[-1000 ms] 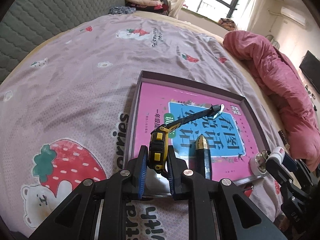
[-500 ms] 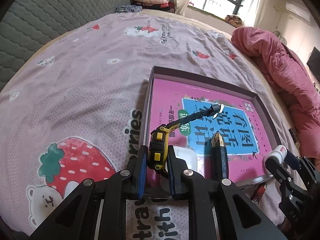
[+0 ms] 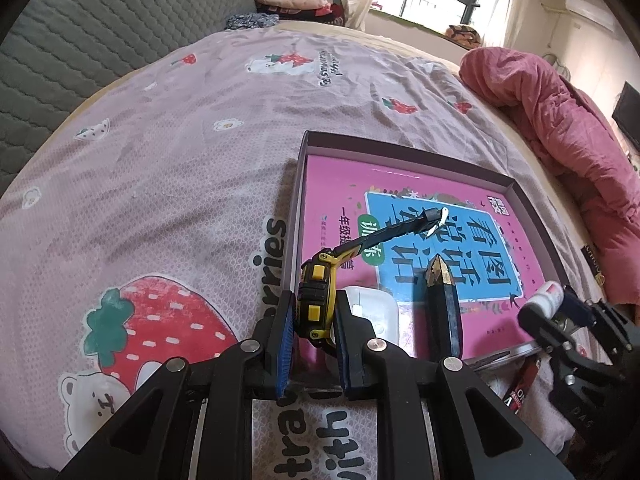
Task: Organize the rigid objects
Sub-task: 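Lower and release the yellow watch with the left gripper while the right releases the pill bottle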
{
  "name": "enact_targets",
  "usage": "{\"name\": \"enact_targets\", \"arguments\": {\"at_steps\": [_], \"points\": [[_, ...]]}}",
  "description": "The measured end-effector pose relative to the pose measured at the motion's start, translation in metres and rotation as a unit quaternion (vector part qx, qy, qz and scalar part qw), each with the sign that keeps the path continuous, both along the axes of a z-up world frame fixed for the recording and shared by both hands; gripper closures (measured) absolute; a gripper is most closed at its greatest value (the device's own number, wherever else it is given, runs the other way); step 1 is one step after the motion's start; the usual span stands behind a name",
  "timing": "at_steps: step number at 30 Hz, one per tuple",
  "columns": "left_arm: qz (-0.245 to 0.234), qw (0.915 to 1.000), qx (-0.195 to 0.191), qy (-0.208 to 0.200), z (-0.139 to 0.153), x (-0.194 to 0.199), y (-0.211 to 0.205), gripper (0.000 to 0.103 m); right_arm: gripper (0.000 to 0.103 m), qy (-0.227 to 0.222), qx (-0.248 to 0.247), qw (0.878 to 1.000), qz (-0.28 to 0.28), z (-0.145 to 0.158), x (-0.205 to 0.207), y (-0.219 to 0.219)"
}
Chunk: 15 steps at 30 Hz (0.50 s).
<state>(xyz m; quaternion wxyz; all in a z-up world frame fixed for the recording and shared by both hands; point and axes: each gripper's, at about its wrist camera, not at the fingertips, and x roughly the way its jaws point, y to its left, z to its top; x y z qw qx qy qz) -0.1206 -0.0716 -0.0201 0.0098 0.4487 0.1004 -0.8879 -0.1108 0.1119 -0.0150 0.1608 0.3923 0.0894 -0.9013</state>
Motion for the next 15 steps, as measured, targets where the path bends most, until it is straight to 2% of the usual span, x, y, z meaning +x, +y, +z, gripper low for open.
{"name": "enact_targets", "arguments": {"at_steps": [9,15], "points": [[0.003,1.0,0.001,0.003,0.0004,0.0002,0.0008,0.084,0.057,-0.021,0.018,1.0,-0.003,-0.0095,0.0014,0.0011],[0.0,1.0,0.004,0.0,0.0001,-0.0005,-0.0013,0.084,0.057,-0.041,0.034,0.998,0.035,-0.0072,-0.0033,0.0007]]}}
